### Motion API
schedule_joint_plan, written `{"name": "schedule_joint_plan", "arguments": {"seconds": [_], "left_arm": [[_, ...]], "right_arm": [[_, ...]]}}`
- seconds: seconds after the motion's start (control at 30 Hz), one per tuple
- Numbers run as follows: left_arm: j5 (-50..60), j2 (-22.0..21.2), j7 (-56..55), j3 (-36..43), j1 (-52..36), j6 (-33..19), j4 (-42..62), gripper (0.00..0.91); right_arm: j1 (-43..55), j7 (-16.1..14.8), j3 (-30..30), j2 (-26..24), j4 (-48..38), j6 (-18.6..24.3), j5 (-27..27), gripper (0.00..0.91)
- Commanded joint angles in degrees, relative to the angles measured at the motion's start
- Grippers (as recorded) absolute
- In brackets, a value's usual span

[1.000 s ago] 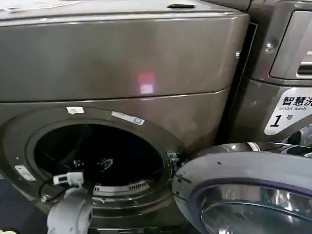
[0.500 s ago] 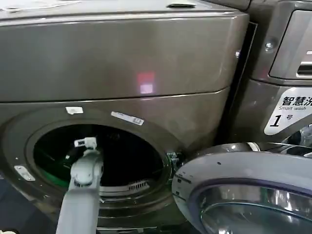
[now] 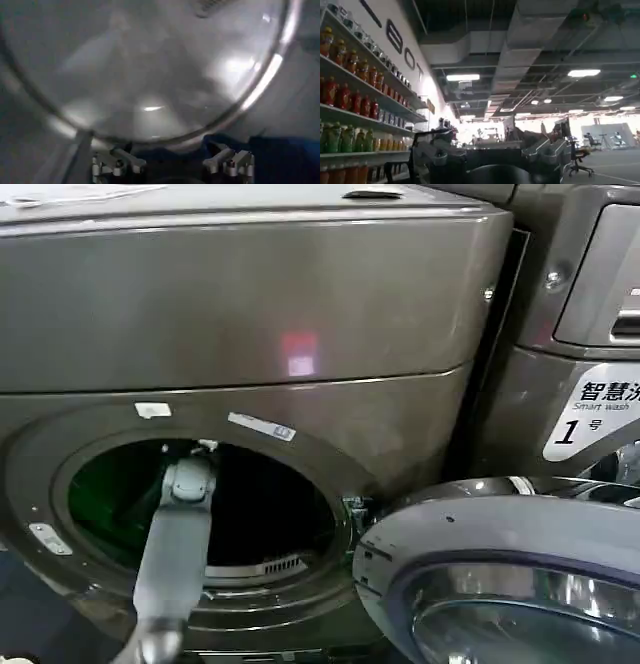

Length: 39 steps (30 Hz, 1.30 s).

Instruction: Grasp the clothes from the dryer.

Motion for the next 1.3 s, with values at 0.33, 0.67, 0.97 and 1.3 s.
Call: {"name": "schedule_joint_plan", "arguments": {"seconds": [0.33, 0.67, 0.97, 1.3], "left_arm": [[9.5, 0.4, 18.0, 0.9, -5.8, -8.7, 8.3, 0.907], [9.7, 0.4, 17.3, 2.2, -6.3, -8.0, 13.7, 0.907], [6.5, 0.4, 16.0, 4.3, -5.7, -6.9, 16.9, 0.907], [2.6, 0.3, 14.7, 4.5, -6.3, -5.3, 19.3, 0.907]], "right_arm": [[0.5, -0.1, -0.4, -1.1, -1.0, 0.2, -0.6, 0.907], [0.5, -0.1, -0.5, -0.4, -0.9, 0.5, -0.8, 0.907], [1.0, 0.0, -1.8, 0.1, -0.9, 0.8, -1.1, 0.907], [1.3, 0.0, -2.3, 0.0, -1.2, 0.9, -2.1, 0.907]]}}
